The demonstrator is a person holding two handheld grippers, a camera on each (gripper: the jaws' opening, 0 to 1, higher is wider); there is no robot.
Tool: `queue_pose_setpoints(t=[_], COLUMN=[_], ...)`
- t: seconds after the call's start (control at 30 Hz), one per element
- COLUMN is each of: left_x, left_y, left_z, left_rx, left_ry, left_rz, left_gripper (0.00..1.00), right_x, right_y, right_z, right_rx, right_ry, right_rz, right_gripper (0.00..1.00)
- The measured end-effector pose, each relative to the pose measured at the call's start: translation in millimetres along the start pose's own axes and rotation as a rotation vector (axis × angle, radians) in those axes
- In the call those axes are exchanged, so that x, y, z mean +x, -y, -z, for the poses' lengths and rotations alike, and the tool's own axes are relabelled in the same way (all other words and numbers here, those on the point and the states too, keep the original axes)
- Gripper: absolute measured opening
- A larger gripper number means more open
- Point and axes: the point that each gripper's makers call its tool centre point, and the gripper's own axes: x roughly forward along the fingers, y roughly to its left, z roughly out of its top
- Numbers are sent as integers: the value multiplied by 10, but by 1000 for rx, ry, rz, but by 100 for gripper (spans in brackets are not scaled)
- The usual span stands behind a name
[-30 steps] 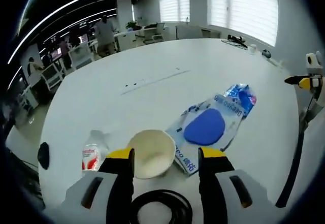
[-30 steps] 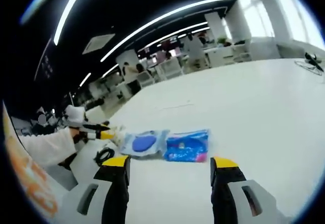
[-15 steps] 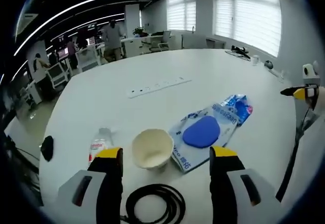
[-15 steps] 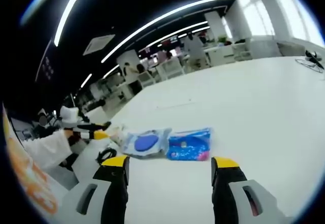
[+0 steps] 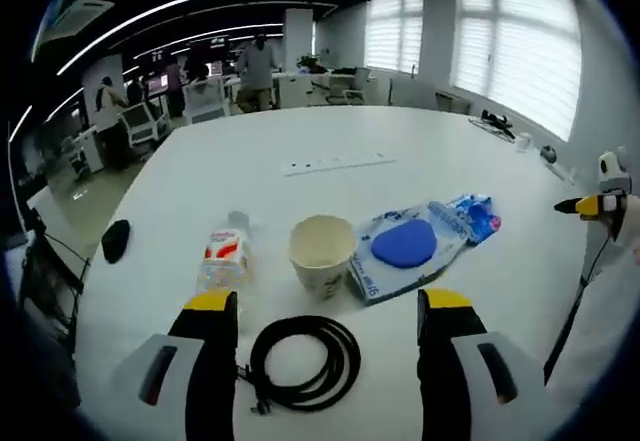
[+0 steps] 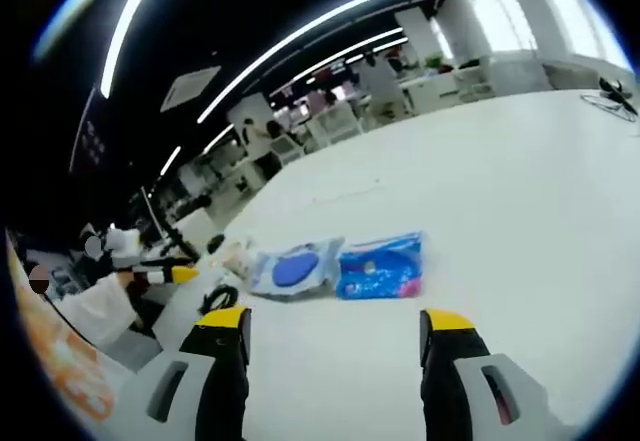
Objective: Arrange the tabletop items into an orderly group along one side of the table until the central work area is clear of visible clutter.
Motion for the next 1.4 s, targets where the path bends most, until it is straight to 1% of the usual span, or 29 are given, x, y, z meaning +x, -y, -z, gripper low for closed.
queue_pose_setpoints(t=[0.03,0.1,0.17,0.23,0.47,0.57,0.67,0.73,0.9,1.0,1.07,1.13,1.17,1.23,1.4], left_x=[-19,-41,-33,-12,24,33,40,45,66,127,156,208,245,267,427], left_y=[-45,-53,-84,-109,-177,-232,-292,-340,-475,-587,-616,-671,-734,-768,-912], left_z=[33,61,86,95,35,42,59,76,13,-14,-23,-37,-39,-34,-62], left_rx=[-7,-22,-54,-65,-70,-68,-96,-109,-102,-86,-86,-81,-77,-69,-45], left_ry=[1,6,10,9,28,25,25,13,3,-16,-23,-41,-53,-74,-135], left_rz=[-8,-20,-24,-23,-32,-40,-50,-64,-95,-106,-109,-113,-119,-126,-127], left_gripper=[74,74,74,73,73,72,70,68,66,65,64,64,64,63,62], right_x=[-3,-8,-18,-26,-5,2,11,14,45,57,68,84,98,118,145], right_y=[2,11,4,-9,15,22,42,42,62,76,85,98,100,83,80], right_z=[5,16,26,27,23,39,55,55,75,92,96,100,104,110,147], right_rx=[3,11,30,45,51,55,61,65,73,80,85,93,94,92,89], right_ry=[-1,-2,-3,-2,-5,-16,-23,-25,-37,-50,-53,-54,-57,-65,-86], right_rz=[0,1,0,0,-1,-2,-1,1,2,7,8,10,10,11,13], right_gripper=[70,70,70,70,69,68,67,67,66,65,65,65,65,65,64])
